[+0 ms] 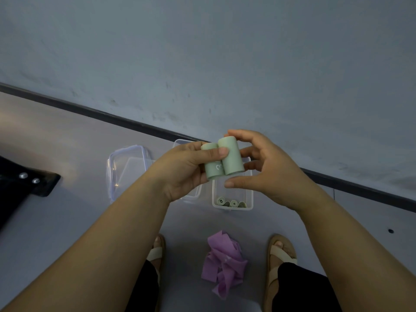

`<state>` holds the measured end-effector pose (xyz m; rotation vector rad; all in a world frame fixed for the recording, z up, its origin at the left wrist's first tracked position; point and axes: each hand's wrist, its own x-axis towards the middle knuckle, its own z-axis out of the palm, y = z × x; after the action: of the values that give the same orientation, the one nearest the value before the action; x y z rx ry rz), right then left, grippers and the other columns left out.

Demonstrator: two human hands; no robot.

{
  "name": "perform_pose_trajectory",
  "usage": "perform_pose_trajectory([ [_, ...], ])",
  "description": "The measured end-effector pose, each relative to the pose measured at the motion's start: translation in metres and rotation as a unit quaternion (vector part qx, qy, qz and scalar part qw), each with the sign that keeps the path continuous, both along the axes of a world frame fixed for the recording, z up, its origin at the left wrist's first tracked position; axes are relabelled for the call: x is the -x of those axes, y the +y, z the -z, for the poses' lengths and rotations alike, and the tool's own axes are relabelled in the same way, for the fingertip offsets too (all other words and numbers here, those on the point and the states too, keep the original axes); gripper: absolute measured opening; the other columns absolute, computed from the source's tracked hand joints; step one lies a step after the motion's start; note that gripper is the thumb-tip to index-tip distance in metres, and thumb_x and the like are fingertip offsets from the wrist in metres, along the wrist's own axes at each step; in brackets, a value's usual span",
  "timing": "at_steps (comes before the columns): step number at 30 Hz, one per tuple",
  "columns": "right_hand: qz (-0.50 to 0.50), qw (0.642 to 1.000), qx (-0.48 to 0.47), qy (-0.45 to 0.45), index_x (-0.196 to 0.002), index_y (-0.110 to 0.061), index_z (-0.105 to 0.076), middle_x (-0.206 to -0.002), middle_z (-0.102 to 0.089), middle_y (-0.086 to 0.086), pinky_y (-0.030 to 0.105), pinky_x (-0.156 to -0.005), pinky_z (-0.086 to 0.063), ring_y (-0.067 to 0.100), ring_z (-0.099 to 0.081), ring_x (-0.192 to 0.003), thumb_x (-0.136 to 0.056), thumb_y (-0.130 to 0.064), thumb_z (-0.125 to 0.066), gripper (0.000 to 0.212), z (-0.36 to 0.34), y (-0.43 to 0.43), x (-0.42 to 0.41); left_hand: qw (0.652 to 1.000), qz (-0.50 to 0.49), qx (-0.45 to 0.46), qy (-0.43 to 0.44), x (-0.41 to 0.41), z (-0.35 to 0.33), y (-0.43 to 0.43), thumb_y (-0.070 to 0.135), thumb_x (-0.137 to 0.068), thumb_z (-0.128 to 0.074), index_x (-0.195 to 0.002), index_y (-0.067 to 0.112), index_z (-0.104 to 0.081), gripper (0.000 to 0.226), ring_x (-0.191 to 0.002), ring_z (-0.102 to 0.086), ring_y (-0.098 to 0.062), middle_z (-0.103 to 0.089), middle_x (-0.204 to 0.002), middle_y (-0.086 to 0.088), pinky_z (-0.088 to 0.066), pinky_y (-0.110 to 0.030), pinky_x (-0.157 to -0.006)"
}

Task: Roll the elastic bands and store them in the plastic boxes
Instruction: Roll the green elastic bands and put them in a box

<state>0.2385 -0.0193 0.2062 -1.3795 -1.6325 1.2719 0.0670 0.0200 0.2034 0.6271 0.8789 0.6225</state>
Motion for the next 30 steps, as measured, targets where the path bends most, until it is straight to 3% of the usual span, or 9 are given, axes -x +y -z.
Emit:
perform_pose_trajectory([
  [5, -0.001, 0.999, -0.032, -0.006, -0.109, -0.042, -0.051, -0.112, -0.058, -0.014, 0.033, -0.084, -0.054, 0.007, -0.057, -0.099, -0.063, -0.017, -0.083, 0.062, -0.002, 0.0, -0.001, 0.999, 0.037, 0.013, -0.009, 0.001, -0.001, -0.001, 0.01, -0.07, -0.065, -0.116, -0.004, -0.057, 0.049, -0.091, -0.068, -0.023, -0.066, -0.108, -0.017, -0.058, -0.029, -0.079],
  [12, 0.005, 0.993, -0.086, -0.086, -0.102, -0.042, -0.05, -0.099, -0.053, -0.017, 0.021, -0.07, -0.049, 0.007, -0.051, -0.081, -0.064, -0.02, -0.083, 0.055, -0.001, -0.001, -0.003, 0.998, 0.038, 0.016, 0.043, -0.001, -0.002, -0.004, 0.011, -0.061, -0.066, -0.102, 0.002, -0.063, 0.043, -0.077, -0.069, -0.018, -0.07, -0.091, -0.011, -0.059, -0.027, -0.07],
  [15, 0.003, 0.987, -0.115, -0.113, -0.105, -0.033, -0.053, -0.099, -0.051, -0.014, 0.016, -0.067, -0.045, 0.011, -0.049, -0.078, -0.066, -0.019, -0.083, 0.051, 0.003, 0.0, -0.004, 0.998, 0.026, 0.026, 0.047, -0.003, -0.001, -0.005, 0.012, -0.059, -0.067, -0.095, 0.002, -0.064, 0.037, -0.073, -0.07, -0.016, -0.071, -0.083, -0.01, -0.059, -0.025, -0.067],
  [25, -0.003, 0.975, -0.163, -0.152, -0.106, -0.03, -0.052, -0.1, -0.047, -0.017, 0.013, -0.065, -0.042, 0.005, -0.046, -0.076, -0.067, -0.021, -0.079, 0.048, 0.011, 0.001, -0.002, 0.996, -0.001, -0.025, 0.089, -0.008, 0.004, -0.008, 0.016, -0.058, -0.071, -0.093, 0.003, -0.066, 0.038, -0.077, -0.071, -0.016, -0.073, -0.085, -0.008, -0.058, -0.024, -0.068],
  [30, -0.005, 0.99, -0.105, -0.09, -0.118, -0.037, -0.045, -0.113, -0.047, -0.018, 0.017, -0.07, -0.047, 0.004, -0.05, -0.084, -0.066, -0.018, -0.083, 0.067, 0.007, 0.0, -0.003, 0.999, 0.002, -0.015, 0.049, -0.005, -0.001, -0.007, 0.013, -0.063, -0.067, -0.109, -0.004, -0.061, 0.049, -0.092, -0.069, -0.024, -0.07, -0.103, -0.017, -0.058, -0.028, -0.076],
])
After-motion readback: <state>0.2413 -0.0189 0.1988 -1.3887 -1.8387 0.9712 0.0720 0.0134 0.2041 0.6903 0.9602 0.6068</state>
